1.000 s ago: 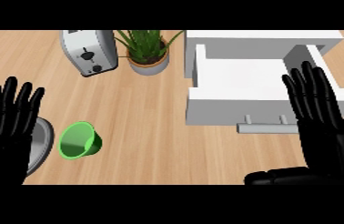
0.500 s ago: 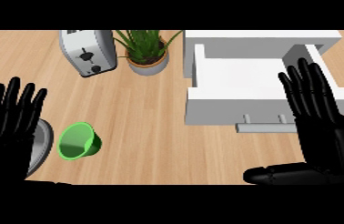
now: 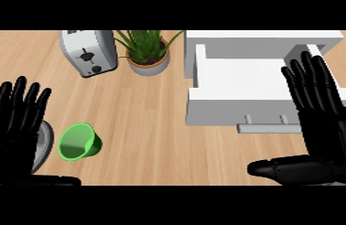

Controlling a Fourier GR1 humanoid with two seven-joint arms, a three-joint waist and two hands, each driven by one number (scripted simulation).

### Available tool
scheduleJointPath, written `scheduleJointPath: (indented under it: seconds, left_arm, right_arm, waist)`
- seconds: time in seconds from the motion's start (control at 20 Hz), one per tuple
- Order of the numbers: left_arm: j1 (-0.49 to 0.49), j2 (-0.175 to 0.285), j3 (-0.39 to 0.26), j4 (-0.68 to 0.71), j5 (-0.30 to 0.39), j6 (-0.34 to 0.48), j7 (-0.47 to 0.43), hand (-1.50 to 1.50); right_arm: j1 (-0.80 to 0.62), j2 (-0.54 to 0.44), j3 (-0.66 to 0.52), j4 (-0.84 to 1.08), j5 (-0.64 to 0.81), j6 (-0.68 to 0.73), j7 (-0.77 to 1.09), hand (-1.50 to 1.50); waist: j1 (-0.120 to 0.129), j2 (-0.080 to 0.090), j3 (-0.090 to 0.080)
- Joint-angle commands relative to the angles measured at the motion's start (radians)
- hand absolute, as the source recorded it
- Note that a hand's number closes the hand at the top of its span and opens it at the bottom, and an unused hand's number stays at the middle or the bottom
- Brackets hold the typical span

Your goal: Pick up the cup, place it into the drawer and close the drawer

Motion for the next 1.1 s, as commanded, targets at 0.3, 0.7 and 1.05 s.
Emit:
scheduleJointPath:
  seconds: [0.3,0.7,1.05]
  left_arm:
    - [0.150,-0.024,0.015,-0.004,-0.017,-0.041,-0.075,-1.50]
    - [0.128,0.007,0.084,0.185,-0.025,-0.073,-0.138,-1.50]
    - [0.074,-0.015,0.099,0.446,-0.110,-0.076,-0.327,-1.50]
  right_arm:
    - [-0.045,0.000,-0.026,0.050,0.007,-0.005,-0.014,-1.50]
    - [-0.068,-0.019,-0.065,0.065,-0.021,0.011,-0.017,-1.50]
    - [0.007,0.022,0.014,0.023,0.042,-0.004,-0.026,-1.50]
  waist:
    - [0.004,0.000,0.000]
    - [0.002,0.001,0.000]
    - [-0.001,0.001,0.000]
